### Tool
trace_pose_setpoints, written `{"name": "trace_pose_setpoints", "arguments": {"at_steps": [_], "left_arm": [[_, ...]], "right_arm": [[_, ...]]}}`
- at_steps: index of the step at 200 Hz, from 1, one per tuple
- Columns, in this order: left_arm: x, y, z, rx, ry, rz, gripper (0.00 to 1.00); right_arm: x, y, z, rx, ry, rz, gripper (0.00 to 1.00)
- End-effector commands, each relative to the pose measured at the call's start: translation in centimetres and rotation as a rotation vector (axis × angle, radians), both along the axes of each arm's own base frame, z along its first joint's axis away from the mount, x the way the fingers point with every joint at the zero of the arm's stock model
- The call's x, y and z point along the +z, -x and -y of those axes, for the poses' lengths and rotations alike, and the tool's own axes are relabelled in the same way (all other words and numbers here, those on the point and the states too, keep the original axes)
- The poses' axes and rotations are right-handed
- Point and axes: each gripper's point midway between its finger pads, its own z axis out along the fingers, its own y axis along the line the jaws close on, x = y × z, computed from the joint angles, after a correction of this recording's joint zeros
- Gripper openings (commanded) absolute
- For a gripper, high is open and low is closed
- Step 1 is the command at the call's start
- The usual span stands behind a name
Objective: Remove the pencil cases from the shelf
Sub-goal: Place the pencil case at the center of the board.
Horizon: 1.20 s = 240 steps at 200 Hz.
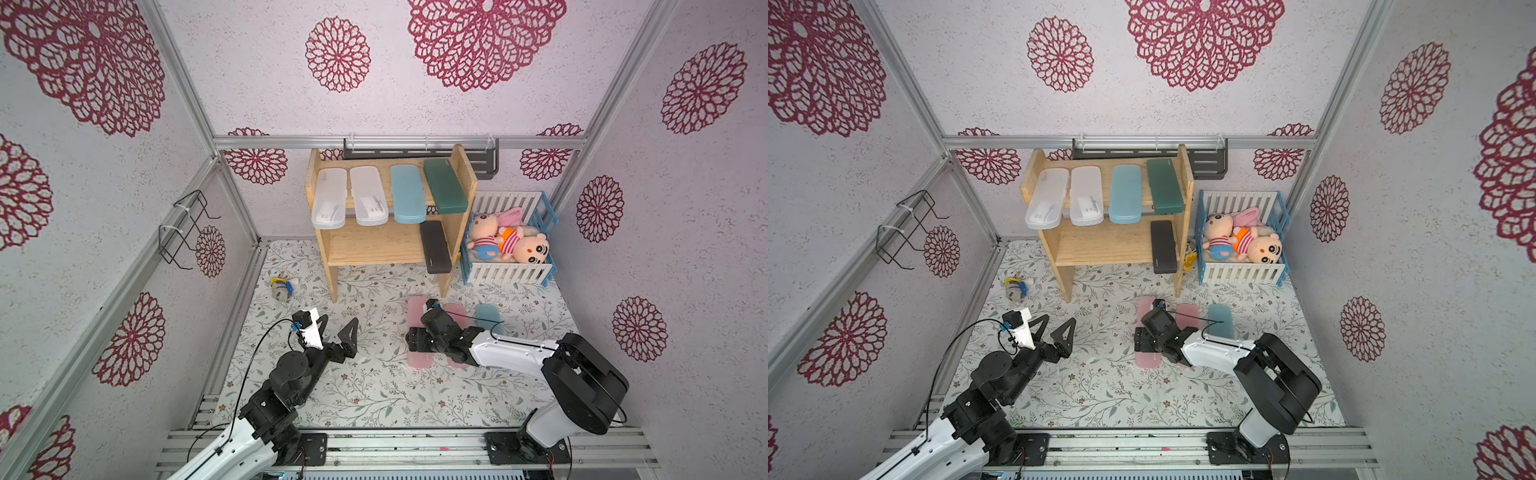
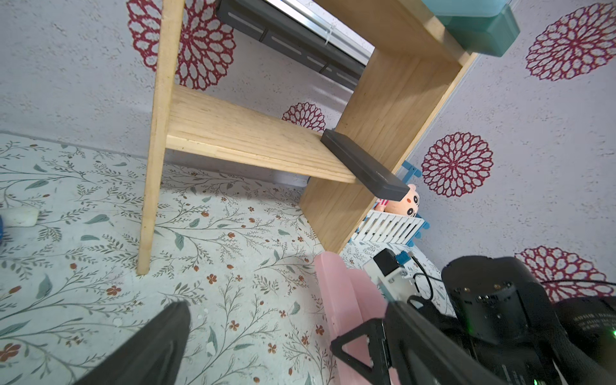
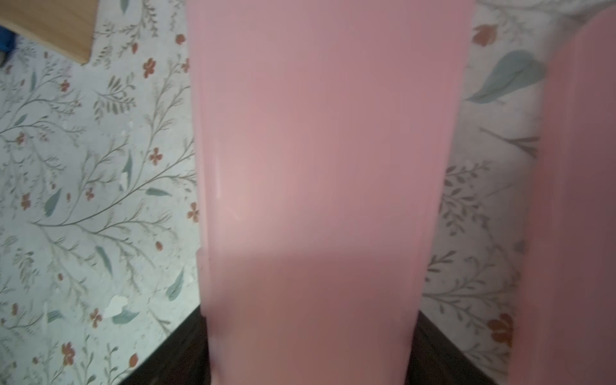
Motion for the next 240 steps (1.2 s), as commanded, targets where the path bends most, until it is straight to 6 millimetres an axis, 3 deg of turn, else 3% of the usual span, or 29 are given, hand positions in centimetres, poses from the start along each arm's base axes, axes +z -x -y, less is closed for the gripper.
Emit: {"name": "trace_pose_setpoints", "arguments": {"at_steps": [1, 54, 112, 240], "left_arm": [[-0.2, 0.0, 0.0, 0.003, -0.009, -0.003, 0.97], [-0.2, -0.1, -0.1, 0.011, -0.028, -0.006, 0.97], [-0.3, -0.1, -0.2, 0.017, -0.038, -0.006, 0.97], [-0.3, -0.1, -0.1, 0.013, -0.039, -0.011, 0.97]], "right_arm": [[0.5, -1.6, 0.4, -0.003, 0.033, 0.012, 0.76], [-1.2, -2.1, 1.9, -0.012, 0.110, -0.037, 0.78], [-2.3, -0.9, 3.9, -0.024, 0.165, -0.077, 0.79], [-1.9, 0.0, 8.2, -0.075, 0.206, -0.070, 0.82]]}}
